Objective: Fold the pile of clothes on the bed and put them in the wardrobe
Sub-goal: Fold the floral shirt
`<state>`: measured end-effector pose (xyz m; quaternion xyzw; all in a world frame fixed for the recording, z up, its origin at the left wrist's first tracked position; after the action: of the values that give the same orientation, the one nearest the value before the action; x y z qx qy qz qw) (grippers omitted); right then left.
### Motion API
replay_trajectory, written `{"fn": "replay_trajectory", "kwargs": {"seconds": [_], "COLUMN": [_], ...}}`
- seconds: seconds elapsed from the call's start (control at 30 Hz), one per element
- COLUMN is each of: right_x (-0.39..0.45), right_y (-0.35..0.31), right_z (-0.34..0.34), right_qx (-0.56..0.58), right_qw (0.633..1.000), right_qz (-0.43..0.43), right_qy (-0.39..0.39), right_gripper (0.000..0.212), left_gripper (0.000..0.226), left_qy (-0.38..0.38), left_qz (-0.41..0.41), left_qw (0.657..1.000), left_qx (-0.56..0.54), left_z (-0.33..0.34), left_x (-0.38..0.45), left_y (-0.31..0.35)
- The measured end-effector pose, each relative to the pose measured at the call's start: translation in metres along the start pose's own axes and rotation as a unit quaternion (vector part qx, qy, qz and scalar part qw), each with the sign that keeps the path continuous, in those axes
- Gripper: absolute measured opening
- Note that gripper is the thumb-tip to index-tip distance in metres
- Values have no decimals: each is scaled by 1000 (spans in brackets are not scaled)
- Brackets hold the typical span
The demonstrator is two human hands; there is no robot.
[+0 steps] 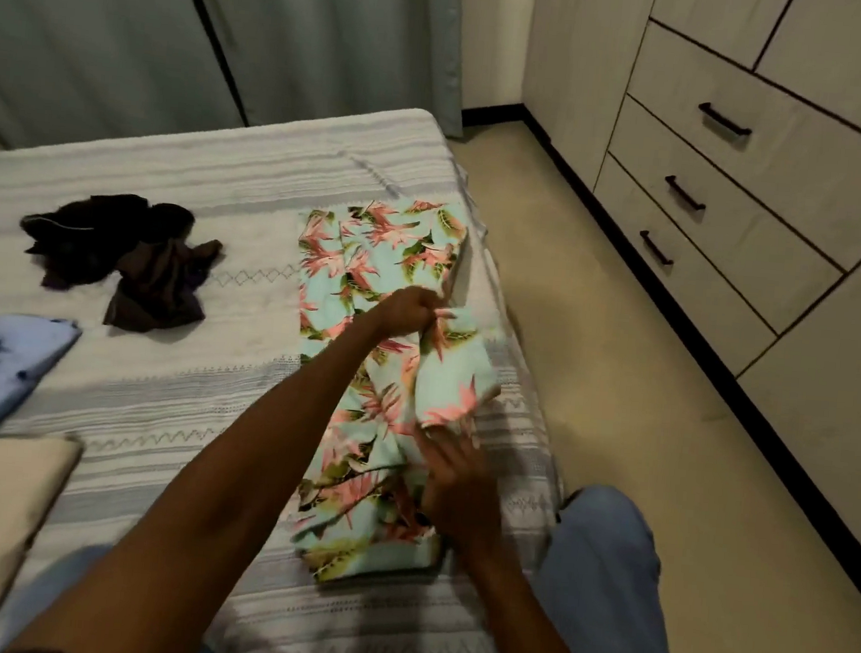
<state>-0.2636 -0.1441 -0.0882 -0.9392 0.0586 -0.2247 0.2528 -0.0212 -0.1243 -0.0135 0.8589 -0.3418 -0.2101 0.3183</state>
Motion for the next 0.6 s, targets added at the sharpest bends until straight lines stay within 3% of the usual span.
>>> {"fn": "replay_trajectory", "kwargs": {"seconds": [0.1, 0.17, 0.3, 0.43, 0.5, 0.6], "right_x": [-21, -33, -26, -5, 6, 14], "right_y": [-21, -22, -19, 5, 19, 33], "right_z": [42, 53, 40, 30, 31, 40], "right_qx": [-50, -81, -19, -19, -69, -131], "right_qw": [984, 972, 982, 993, 987, 975], "right_qz": [-8, -3, 6, 68, 105, 93], "right_qy": [-172, -219, -190, -95, -102, -151], "right_gripper": [49, 53, 43, 41, 42, 39], "left_gripper": [13, 18, 27, 41, 43, 44], "left_qy": [-15, -30, 4, 64, 84, 63], "left_qz": [-48, -57, -37, -12, -2, 4], "left_qw": [998, 995, 993, 983, 973, 965], "left_qx": [46, 76, 111, 171, 214, 254], "left_z": [4, 19, 43, 50, 54, 67], "left_x": [-27, -39, -58, -70, -75, -78], "left_y": [-61, -89, -111, -104, -100, -101]}}
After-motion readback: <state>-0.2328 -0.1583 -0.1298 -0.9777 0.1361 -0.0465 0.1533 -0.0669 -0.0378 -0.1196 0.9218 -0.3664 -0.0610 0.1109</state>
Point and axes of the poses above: each hand's wrist, its own x-axis towards the middle knuckle, its own z-axis out of the palm, y = z × x, the point moved 5 cm from there along x, towards the middle knuckle, and after that the axes turned 7 degrees about z, right-handed, at the moved point
